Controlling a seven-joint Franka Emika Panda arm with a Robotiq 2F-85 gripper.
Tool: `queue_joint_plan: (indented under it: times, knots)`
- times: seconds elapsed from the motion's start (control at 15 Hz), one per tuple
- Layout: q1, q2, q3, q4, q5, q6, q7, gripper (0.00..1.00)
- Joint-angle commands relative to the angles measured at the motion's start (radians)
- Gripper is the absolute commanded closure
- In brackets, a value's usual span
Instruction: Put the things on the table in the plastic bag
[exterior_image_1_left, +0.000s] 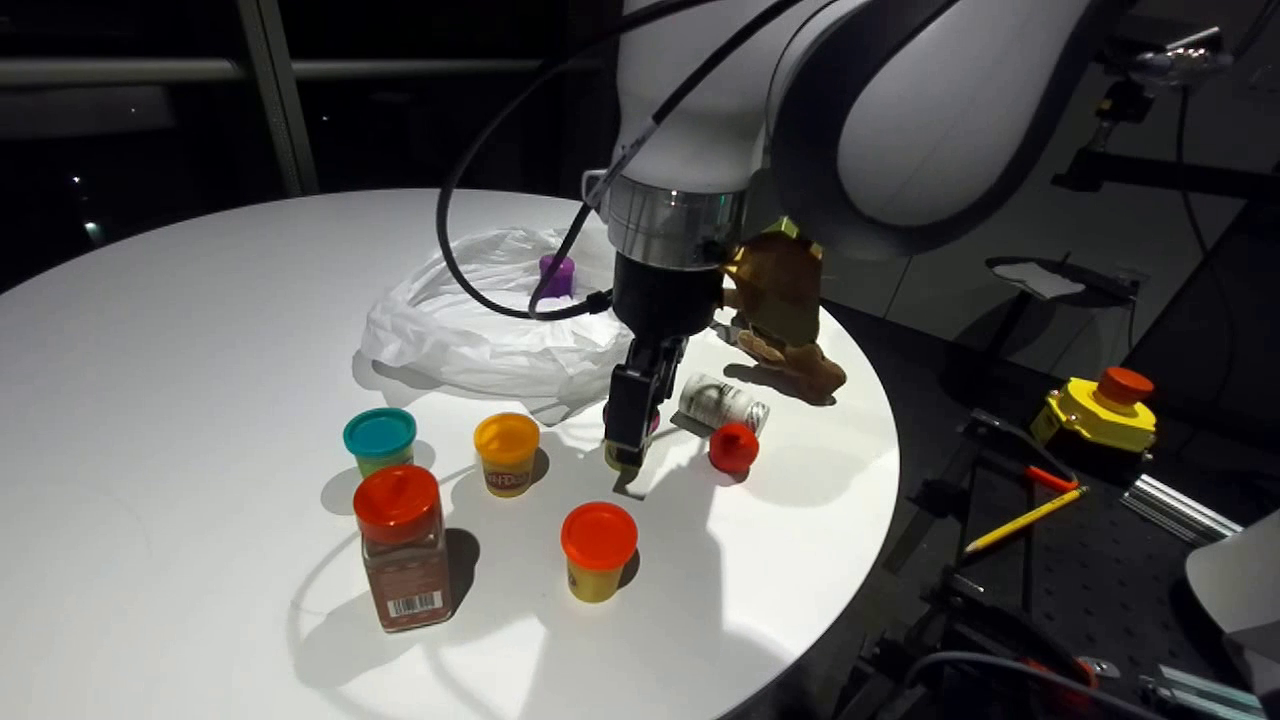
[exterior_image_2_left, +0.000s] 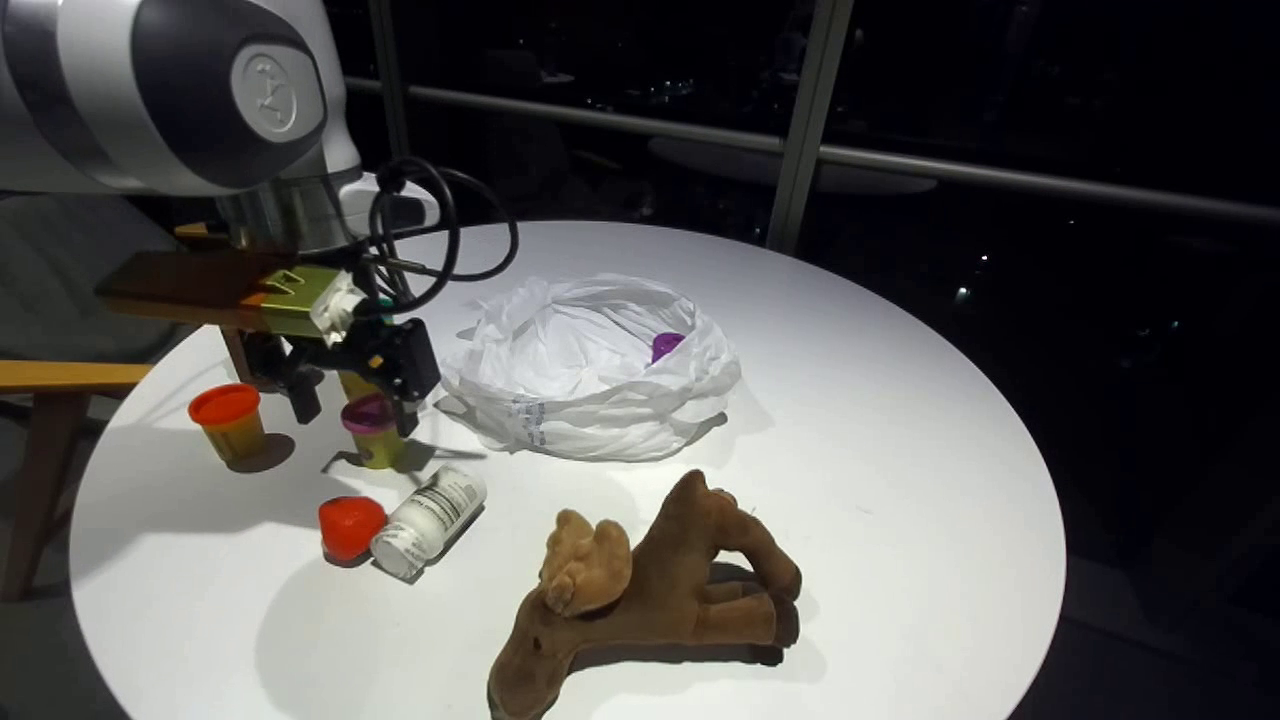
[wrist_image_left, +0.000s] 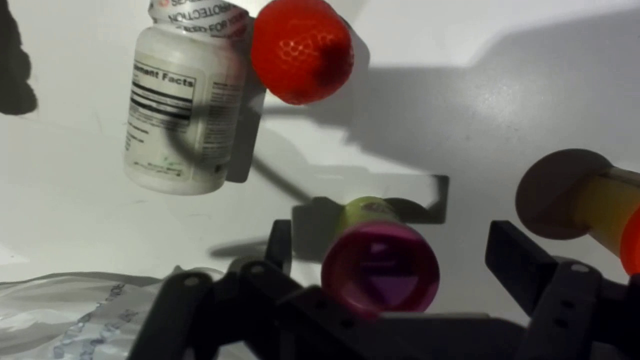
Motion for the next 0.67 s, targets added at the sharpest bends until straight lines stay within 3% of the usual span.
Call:
queue_joint_plan:
  times: [0.0,0.07,0.2,0.53,0.6]
  knots:
    - [0.001,0.041,-0.004,0.046,0.026,0.007,-0.038,0.00]
    - [-0.008,0.045,0.005,0.051,0.040,0.005,-0.053,0.25]
    - [-0.011,0.045,0.007,0.055,0.052,0.000,-0.067,0.32]
    - [0.017,-0.042,-0.048,0.044,0.018,-0.069,-0.021,0.72]
    - [0.025,-0.071,-0.064,0.051,0.001,-0.100,-0.008,0.72]
